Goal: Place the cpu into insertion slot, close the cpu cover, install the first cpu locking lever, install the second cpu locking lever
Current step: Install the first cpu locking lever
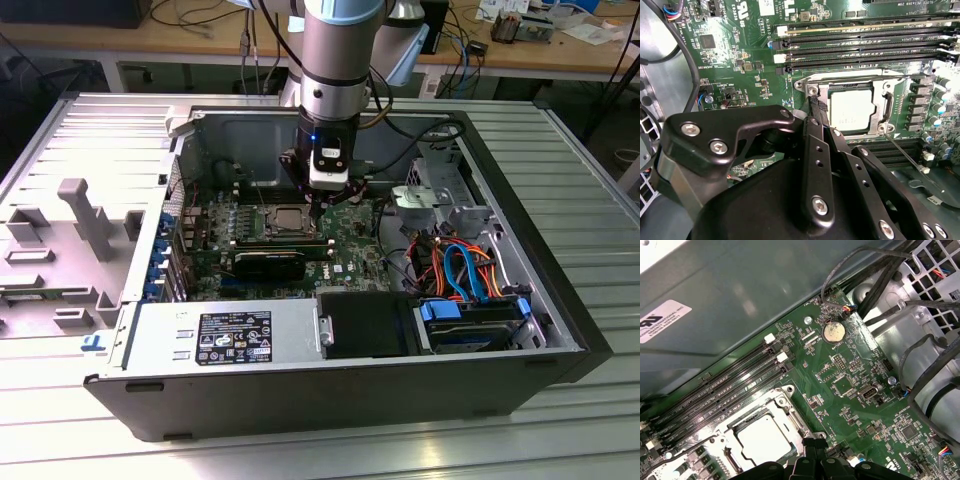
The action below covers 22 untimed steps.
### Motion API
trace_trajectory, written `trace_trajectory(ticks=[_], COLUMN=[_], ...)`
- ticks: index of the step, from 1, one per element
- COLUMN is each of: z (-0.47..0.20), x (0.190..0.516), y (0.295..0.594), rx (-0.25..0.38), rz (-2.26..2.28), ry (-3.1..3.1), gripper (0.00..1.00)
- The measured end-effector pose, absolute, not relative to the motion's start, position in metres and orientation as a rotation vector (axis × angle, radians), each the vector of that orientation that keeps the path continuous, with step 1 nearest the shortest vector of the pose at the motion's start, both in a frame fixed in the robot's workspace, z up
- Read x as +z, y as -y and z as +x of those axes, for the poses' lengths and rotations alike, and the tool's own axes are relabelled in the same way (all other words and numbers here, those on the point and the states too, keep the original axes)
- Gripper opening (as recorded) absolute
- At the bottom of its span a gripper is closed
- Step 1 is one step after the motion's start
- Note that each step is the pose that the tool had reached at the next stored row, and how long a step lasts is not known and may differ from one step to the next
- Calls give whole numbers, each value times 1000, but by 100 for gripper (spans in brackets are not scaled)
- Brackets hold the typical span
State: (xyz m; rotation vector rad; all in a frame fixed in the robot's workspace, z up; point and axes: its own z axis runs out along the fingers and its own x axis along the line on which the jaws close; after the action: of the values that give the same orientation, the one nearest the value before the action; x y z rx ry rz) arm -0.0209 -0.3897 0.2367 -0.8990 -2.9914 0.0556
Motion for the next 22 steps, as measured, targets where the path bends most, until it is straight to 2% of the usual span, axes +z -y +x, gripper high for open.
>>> trace_trajectory(ticks=[22], z=[-21], x=[237], y=[390], rx=[56], rz=[-877], ry=[2998], gripper=[11])
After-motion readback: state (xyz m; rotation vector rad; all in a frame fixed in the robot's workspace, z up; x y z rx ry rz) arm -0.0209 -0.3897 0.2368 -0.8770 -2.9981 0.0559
